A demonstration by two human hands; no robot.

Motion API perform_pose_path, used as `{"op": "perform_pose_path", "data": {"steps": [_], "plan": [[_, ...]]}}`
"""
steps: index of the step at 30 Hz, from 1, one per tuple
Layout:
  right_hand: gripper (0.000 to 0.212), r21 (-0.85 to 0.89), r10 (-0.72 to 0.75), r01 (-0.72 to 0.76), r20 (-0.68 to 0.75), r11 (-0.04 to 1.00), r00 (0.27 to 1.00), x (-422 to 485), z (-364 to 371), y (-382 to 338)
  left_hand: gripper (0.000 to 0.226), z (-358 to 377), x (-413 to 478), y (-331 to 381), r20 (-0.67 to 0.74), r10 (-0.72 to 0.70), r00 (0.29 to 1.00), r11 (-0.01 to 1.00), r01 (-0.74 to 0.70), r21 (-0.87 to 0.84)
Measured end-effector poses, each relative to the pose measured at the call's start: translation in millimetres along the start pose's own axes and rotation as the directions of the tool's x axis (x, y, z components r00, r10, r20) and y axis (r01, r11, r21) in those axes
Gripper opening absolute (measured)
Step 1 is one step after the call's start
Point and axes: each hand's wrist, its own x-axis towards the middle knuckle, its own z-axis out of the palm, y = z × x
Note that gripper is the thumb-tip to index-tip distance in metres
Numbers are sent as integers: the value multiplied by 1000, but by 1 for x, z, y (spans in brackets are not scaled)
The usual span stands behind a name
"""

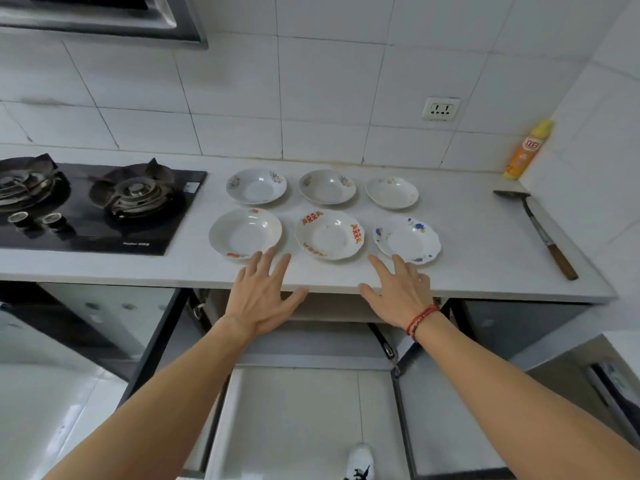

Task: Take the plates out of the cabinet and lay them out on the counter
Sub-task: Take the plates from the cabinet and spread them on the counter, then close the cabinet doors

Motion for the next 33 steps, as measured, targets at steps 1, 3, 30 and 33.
{"op": "perform_pose_path", "data": {"steps": [1,3,30,33], "plan": [[68,-7,0,0,3,1000,1000,-8,1,0,80,0,-7,1,2,-4,1000,1000,4,0],[69,-35,1,-1,5,999,1000,-23,4,1,80,0,-21,3,6,-5,1000,1000,5,-5],[66,35,278,-282,91,959,956,-139,34,168,89,88,-41,187,256,268,929,962,-244,-123],[68,50,345,-354,140,934,928,-155,44,195,87,108,-37,219,272,349,897,936,-316,-158]]}}
